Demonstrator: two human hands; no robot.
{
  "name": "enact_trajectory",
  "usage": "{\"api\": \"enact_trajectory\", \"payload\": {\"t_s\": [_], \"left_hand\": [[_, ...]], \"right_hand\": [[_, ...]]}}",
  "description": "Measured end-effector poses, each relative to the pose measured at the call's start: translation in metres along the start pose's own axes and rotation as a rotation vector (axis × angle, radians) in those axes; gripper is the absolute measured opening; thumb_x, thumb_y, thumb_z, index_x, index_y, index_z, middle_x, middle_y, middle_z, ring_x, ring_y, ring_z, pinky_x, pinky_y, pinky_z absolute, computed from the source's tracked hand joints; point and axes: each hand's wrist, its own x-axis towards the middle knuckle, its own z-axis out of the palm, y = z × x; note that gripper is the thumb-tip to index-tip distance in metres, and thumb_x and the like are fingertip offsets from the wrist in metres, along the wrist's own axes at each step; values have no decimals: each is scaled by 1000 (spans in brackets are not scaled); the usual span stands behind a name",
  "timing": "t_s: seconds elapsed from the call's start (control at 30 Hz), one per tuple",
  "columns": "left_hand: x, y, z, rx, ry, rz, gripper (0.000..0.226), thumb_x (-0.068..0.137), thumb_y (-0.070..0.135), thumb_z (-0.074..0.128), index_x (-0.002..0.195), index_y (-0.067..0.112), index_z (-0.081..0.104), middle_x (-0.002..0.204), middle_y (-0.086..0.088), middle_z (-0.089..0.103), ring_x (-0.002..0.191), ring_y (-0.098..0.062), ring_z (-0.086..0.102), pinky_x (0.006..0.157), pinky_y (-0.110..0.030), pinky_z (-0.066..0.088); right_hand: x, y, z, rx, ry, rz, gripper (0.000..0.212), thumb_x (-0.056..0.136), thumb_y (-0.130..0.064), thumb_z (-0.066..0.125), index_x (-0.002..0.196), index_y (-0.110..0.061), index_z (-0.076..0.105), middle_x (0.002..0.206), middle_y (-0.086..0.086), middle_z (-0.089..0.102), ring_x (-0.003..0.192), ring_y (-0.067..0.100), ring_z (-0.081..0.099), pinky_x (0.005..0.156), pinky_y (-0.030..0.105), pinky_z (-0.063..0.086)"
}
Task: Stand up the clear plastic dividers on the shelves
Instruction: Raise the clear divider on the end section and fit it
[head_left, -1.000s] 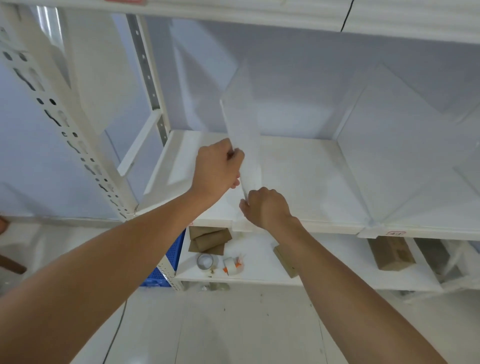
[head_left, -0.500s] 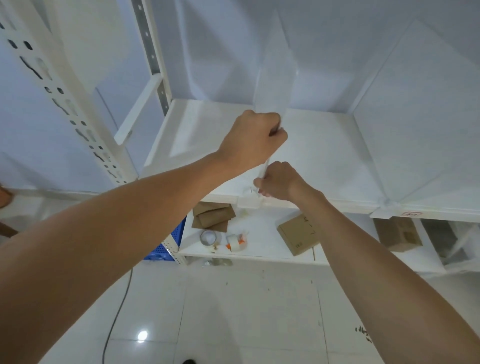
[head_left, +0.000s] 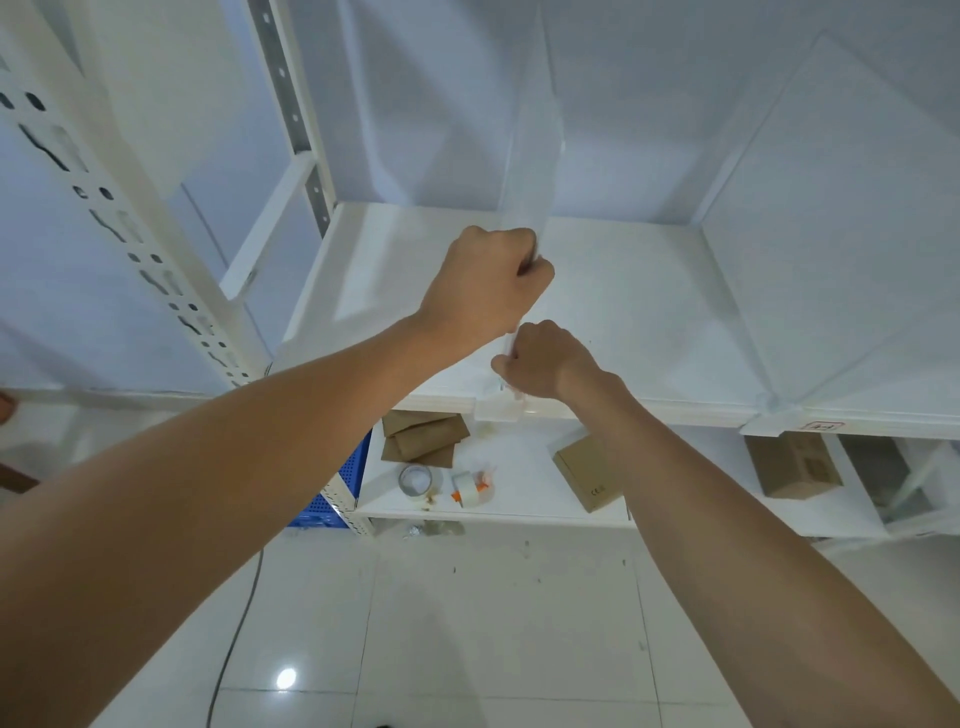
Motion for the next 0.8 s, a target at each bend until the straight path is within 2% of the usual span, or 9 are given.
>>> {"api": "enact_trajectory", "payload": {"t_s": [0.1,0.23,0.3,0.4,0.53,0.8], "left_hand": [[3,3,-8,36,-6,4,34,90,13,51,65,-11,51,58,-31,62,54,-43,67,55,-52,56],[8,-2,-11,79,-13,12,37,92,15,49,66,-12,52,58,-31,62,57,-43,68,55,-49,57],[-1,-4,-6,74,-41,31,38,93,15,50,66,-11,52,57,-30,61,57,-43,68,53,-50,56],[-9,-6,-1,83,-33,66,37,93,15,49,64,-9,51,54,-28,60,53,-43,67,50,-49,54],[2,1,-5,68,-15,74,36,94,14,51,65,-9,51,54,-28,59,54,-43,67,50,-49,55],[6,6,-1,63,7,77,34,92,14,51,66,-8,51,53,-28,57,54,-44,67,51,-48,56]], "right_hand": [[-1,-2,-5,-65,25,6,34,94,-38,47,70,-15,46,76,2,52,68,21,54,63,33,41],[1,-3,-9,14,-26,15,29,92,-28,48,70,-10,59,78,5,70,66,21,61,62,32,49],[-1,0,-4,50,-58,28,31,90,-22,48,69,-8,67,72,2,75,55,19,62,66,31,55],[-4,2,5,75,-49,24,31,91,-21,47,73,-5,68,70,1,77,45,15,61,73,30,58],[-6,4,-1,115,-3,2,32,92,-22,46,69,-10,66,69,0,76,40,11,59,65,25,54],[-9,7,-2,144,29,-12,37,91,-21,45,68,-7,69,69,0,76,44,9,58,68,27,54]]}}
